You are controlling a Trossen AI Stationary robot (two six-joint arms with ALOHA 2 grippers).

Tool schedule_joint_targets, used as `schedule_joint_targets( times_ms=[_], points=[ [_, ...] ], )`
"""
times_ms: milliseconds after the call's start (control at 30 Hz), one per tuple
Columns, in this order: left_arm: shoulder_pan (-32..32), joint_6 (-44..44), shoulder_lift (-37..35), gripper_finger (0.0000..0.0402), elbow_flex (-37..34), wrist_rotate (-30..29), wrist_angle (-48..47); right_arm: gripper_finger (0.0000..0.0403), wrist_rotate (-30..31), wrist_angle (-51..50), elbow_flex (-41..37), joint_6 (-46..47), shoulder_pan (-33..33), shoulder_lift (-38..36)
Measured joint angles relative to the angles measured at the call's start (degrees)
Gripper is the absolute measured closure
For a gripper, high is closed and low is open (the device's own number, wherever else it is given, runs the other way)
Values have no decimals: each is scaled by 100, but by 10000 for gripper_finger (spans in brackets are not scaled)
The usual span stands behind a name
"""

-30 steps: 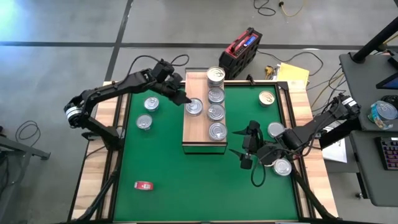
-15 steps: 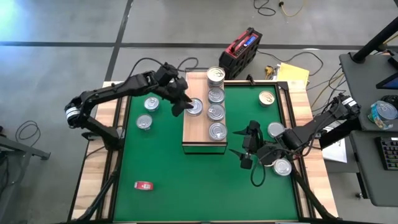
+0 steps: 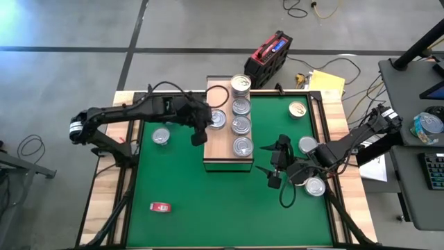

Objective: Stack canned seafood by type on shelf
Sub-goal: Put the top blue tuna can on the shelf

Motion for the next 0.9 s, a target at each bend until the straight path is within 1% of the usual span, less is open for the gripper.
schedule_joint_targets(
  times_ms=[233, 433, 500, 633, 767, 900],
  points=[
    [-210, 511, 0, 401, -74, 884, -53, 81, 2, 2, 0, 11, 2, 0],
    [-254, 546, 2, 401, -124, 886, -19, 90, 4, 2, 0, 11, 0, 0],
    [-251, 546, 2, 401, -218, 882, 4, 90, 4, 2, 0, 11, 0, 0],
    [-251, 546, 2, 401, -538, 861, 353, 84, 15, 2, 0, 10, 0, 0],
    [-251, 543, 7, 401, -664, 569, 385, 81, 15, 2, 0, 7, 2, 0],
    [-247, 610, 8, 402, -694, 375, 361, 86, 15, 4, 0, 8, 0, 0]
  ],
)
